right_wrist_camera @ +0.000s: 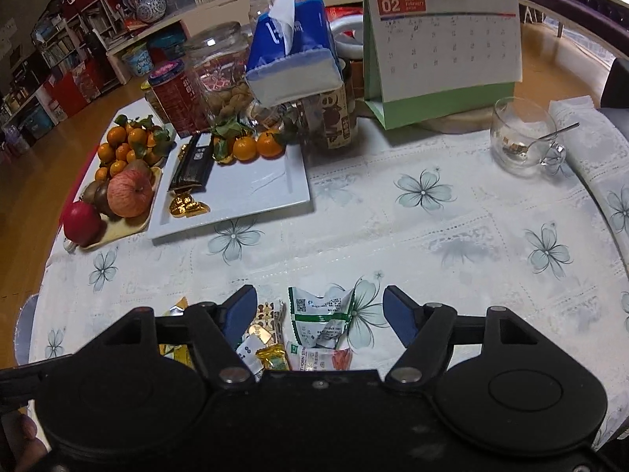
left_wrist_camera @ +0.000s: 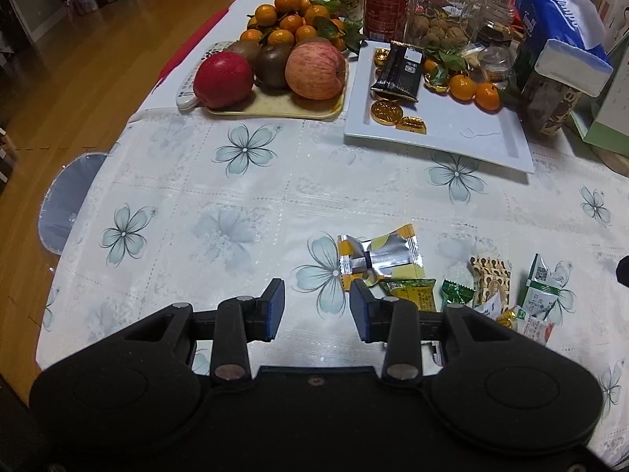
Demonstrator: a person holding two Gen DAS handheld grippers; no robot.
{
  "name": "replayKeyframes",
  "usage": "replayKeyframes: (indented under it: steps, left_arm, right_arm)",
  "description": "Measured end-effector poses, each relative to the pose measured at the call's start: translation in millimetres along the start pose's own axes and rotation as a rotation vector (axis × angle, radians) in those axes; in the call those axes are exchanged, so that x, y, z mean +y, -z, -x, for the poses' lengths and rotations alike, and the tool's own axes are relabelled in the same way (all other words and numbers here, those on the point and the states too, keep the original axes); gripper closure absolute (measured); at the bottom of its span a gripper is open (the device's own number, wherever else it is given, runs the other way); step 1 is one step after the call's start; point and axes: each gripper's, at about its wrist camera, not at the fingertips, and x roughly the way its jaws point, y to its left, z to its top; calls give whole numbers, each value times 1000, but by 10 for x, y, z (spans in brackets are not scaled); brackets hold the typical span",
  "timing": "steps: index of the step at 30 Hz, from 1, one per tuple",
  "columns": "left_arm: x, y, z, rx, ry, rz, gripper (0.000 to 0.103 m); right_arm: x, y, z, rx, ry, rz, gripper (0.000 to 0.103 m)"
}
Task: Organize snacks
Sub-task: 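Move both open grippers back to the snack pile, then grasp a yellow-green packet with left gripper while right grasps a gold-wrapped candy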
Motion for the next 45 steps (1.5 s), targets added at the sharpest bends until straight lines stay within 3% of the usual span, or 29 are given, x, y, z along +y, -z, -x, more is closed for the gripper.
replayKeyframes:
  steps: [9,14,21,28,37,41,45]
  left_arm:
    - [-226,-51,-396,152,110,-75,56]
    - [-338,-76,-514,192,149,-81,56]
    - [-524,-86,-601,180,120,-116,56]
    - [-627,-73,-654,184,144,-113,56]
    - [-655,-45,-746,227,113,-106,56]
    - [-542,-59,-817,275,148,-44,61]
    - [-474,-52,-784,282,137,-33,62]
  right_arm:
    - [-236,29,-766,297,-31,-143,41]
    - [-271,83,-1034,390,-2,-204,46]
    - [-172,47,-1052,395,-24,-189,47]
    - [-83,59,-1031,383,-1,-110,47]
    - [67,139,-1014,406,-47,-56,47]
    - [139,183,-1016,426,-97,-25,59]
    - [215,205,-1040,426,-140,-9,60]
